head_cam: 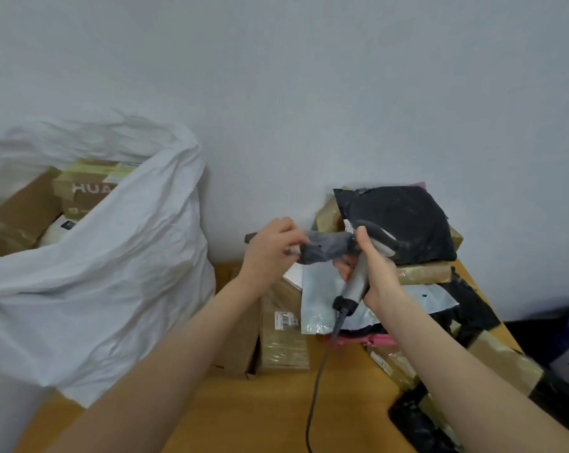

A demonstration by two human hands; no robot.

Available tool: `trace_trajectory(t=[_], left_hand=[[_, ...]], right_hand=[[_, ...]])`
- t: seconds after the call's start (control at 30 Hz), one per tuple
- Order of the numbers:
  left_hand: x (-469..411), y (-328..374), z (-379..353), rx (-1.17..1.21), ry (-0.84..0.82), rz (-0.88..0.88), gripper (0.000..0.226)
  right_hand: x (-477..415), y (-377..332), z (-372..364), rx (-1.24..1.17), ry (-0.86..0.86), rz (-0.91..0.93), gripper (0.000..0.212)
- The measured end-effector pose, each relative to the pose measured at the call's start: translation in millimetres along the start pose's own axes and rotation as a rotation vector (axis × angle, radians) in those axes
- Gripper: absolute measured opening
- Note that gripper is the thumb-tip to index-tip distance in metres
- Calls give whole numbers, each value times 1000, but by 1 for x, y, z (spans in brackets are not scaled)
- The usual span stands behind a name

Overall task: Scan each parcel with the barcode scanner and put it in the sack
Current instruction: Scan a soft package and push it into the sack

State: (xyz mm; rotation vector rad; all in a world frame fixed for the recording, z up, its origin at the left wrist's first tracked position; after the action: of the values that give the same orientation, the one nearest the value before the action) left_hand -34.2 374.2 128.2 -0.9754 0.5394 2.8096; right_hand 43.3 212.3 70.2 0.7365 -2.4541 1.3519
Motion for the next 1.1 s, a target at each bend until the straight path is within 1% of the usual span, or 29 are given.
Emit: trace_trajectory(t=[0.03,0.07,0.13,0.17,0.2,0.23,0.27,0.3,0.33,0.37,0.4,0.43,0.47,0.5,0.53,0.57,0.6,0.67,0.73,0.83,0.9,1.0,1.1], left_hand=[[5,9,-2,-81,-21,-129,14],[10,16,-3,-124,-40,-209,15],[18,19,-5,-145,-95,-294,16],[21,16,-5,-157,-156,-317,16],[25,9,-5,-161,-243,-302,22],[29,2,-3,-132,-318,-239,28],[31,-7,1,-64,-336,-114,30],[31,-18,6,30,-301,66,28],[31,-30,10,125,-239,289,28],[31,-44,13,230,-191,541,33],[34,-55,11,371,-209,807,43],[38,-63,6,557,-277,1043,54],[44,-67,1,747,-361,1210,63],[49,-68,-2,881,-423,1285,66],[52,-69,-4,957,-445,1293,67],[55,-70,-4,988,-426,1270,64],[56,-73,-2,989,-373,1242,57],[58,-82,-2,975,-230,1194,36],[60,-88,0,1005,-106,1140,24],[66,-92,-1,1002,7,1073,16],[70,-89,-2,964,25,1033,15],[75,-87,-7,877,53,1017,18],[81,-86,-11,820,93,1057,14]], right_hand=[[1,0,-4,28,0,-10,40],[1,1,-7,75,17,-13,36],[1,4,-11,171,92,6,29],[0,5,-11,203,141,26,25],[0,6,-11,224,182,49,24],[0,6,-11,237,207,72,23],[0,5,-11,241,212,93,21],[1,4,-11,237,197,114,19],[2,4,-11,237,164,137,17],[4,4,-11,242,122,163,16],[5,5,-10,249,76,186,17],[7,6,-10,253,28,209,18],[10,9,-11,259,-23,226,21],[12,11,-12,267,-67,233,24],[14,14,-13,279,-96,236,26],[16,15,-12,295,-106,238,27],[17,17,-11,309,-99,238,26],[18,18,-3,328,-52,221,26],[20,18,9,325,-1,190,28],[35,22,14,319,-13,138,21],[48,29,11,339,-39,115,17],[70,43,2,449,-72,129,22],[92,58,-5,486,-77,141,24]])
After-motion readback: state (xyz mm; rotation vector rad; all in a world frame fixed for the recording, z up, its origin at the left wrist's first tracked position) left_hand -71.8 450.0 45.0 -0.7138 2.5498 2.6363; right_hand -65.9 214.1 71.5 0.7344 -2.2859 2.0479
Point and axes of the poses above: each hand's wrist, its own x-axis away from the middle knuckle, its own z-axis out of the back of the hand, y = z × x, the point moved 3 cm from there along -x, towards the middle knuckle, and after that the axes turned 1 degree about -x, right-handed, at the moved point
